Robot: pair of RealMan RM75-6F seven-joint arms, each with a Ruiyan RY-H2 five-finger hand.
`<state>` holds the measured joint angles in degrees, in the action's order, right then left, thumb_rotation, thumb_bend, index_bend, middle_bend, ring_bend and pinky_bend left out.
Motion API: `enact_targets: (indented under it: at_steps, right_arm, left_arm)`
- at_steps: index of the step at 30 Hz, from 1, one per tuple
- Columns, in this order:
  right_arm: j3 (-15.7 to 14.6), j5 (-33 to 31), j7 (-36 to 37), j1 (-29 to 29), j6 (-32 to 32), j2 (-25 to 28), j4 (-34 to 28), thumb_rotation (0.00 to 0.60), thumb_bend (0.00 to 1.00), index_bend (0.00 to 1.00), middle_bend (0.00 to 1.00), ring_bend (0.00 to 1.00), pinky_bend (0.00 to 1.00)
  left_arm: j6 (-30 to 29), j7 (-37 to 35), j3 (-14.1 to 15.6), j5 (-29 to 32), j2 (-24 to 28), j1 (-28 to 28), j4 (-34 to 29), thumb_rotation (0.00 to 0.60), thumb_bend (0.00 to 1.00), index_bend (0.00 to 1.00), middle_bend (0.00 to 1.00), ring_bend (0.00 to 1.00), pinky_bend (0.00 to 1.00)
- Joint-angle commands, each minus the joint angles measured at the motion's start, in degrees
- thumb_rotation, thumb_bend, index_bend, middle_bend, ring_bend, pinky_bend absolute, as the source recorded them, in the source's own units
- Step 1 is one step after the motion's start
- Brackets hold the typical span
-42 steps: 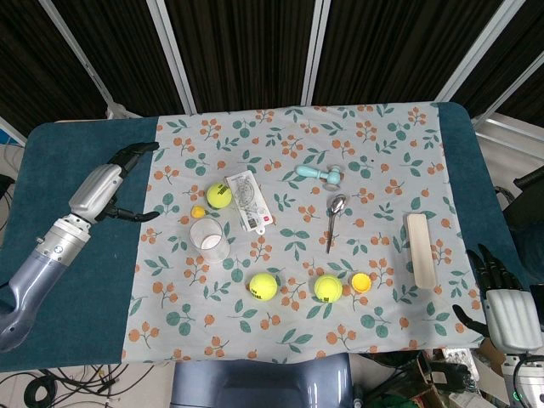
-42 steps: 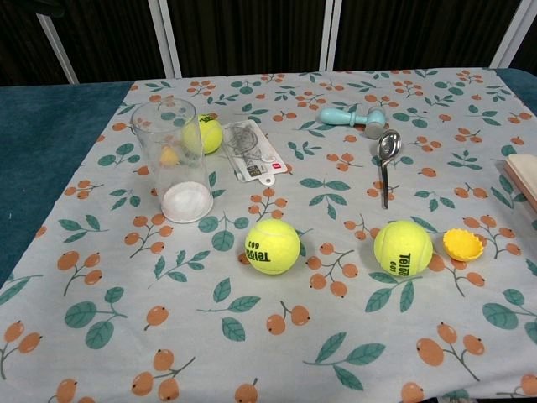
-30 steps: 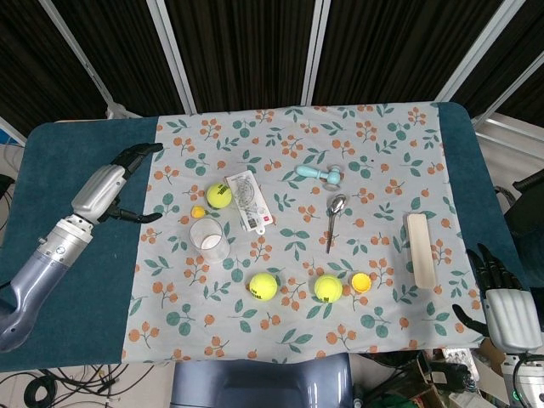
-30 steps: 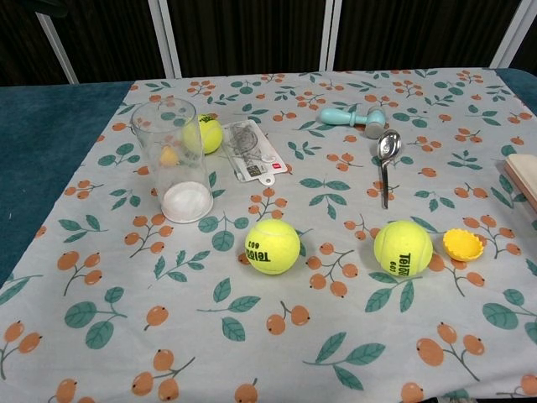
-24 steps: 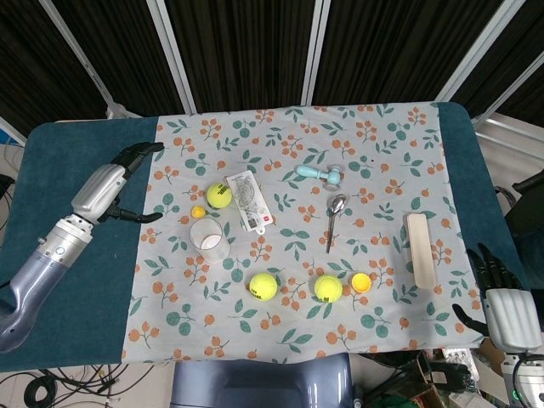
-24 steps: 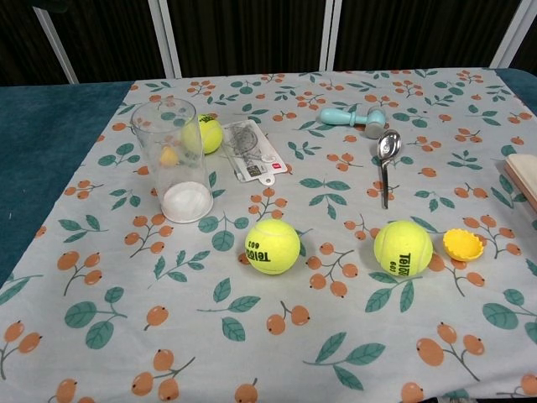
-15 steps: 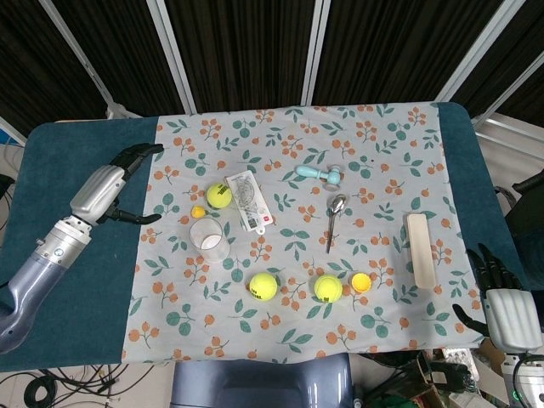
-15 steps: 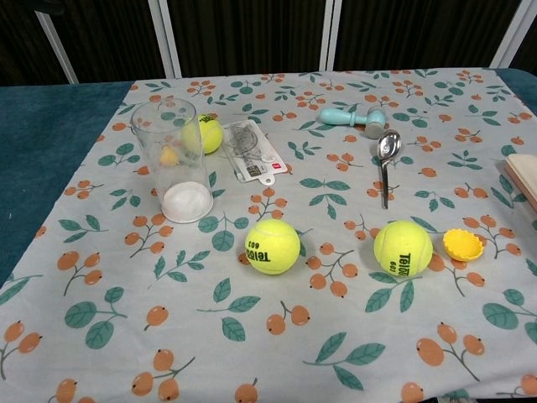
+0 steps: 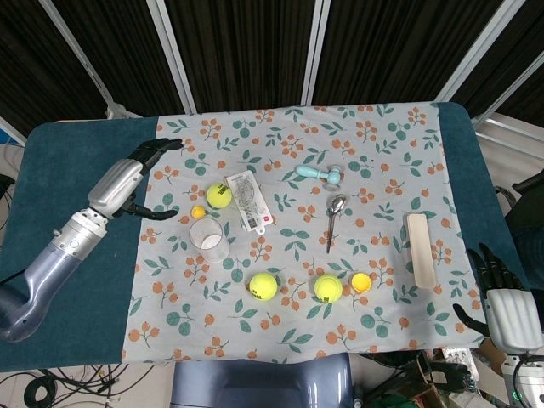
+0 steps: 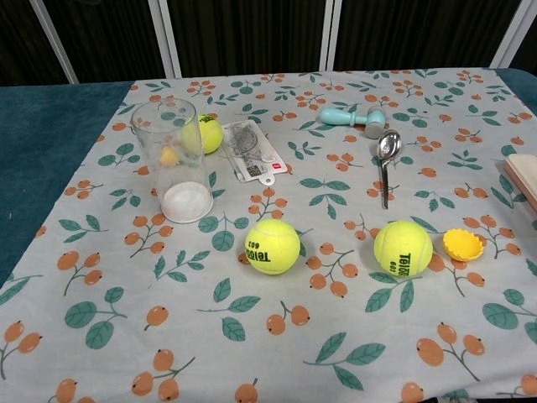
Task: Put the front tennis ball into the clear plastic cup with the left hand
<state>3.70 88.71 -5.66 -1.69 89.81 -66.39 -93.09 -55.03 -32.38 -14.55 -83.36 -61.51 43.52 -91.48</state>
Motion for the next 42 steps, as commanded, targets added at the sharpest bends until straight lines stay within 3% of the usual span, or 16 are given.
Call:
enact_targets:
  at_steps: [1,8,16,24,42]
  right_arm:
    - [0.00,0.01,-0.08,0.02,0.04,0.00,0.08,0.600,0.13,0.01,0.00,0.11,0.26]
    - [0.12,-0.42,0.33,0.14,0.03,0.18,0.35,0.600,0.13,0.02,0.00,0.11,0.26]
    - [0.09,-0.20,0.07,0.10,0.08,0.11,0.35,0.600,0.13,0.02,0.00,0.11,0.26]
    - [0.20,-0.36,-0.24,0.10,0.10,-0.04,0.32,0.600,0.13,0.01,0.00,0.11,0.26]
    - [0.28,-0.53,-0.07,0.11,0.06,0.02,0.31,0.600,0.13,0.02,0.00,0.11,0.26]
  left_arm:
    - [0.68,1.37,0.42,-2.69,-1.60,1.84,-1.11,0.600,0.13,0.03,0.12,0.00,0.02]
    - [1.99,1.79,0.59,-6.00,-2.64,5.01,-4.45,0.600,0.13,0.03,0.12,0.00,0.02]
    - [7.53,2.71,1.36,-7.36,-2.54,9.37,-8.82,0.600,0.11,0.04,0.11,0.00,0.02]
    - [13.77,0.60,4.01,-8.38,-2.27,12.85,-11.31,0.600,0.11,0.04,0.11,0.00,0.02]
    - [18.61,2.15,8.92,-9.12,-7.37,16.12,-7.31,0.600,0.08,0.03,0.11,0.00,0.01]
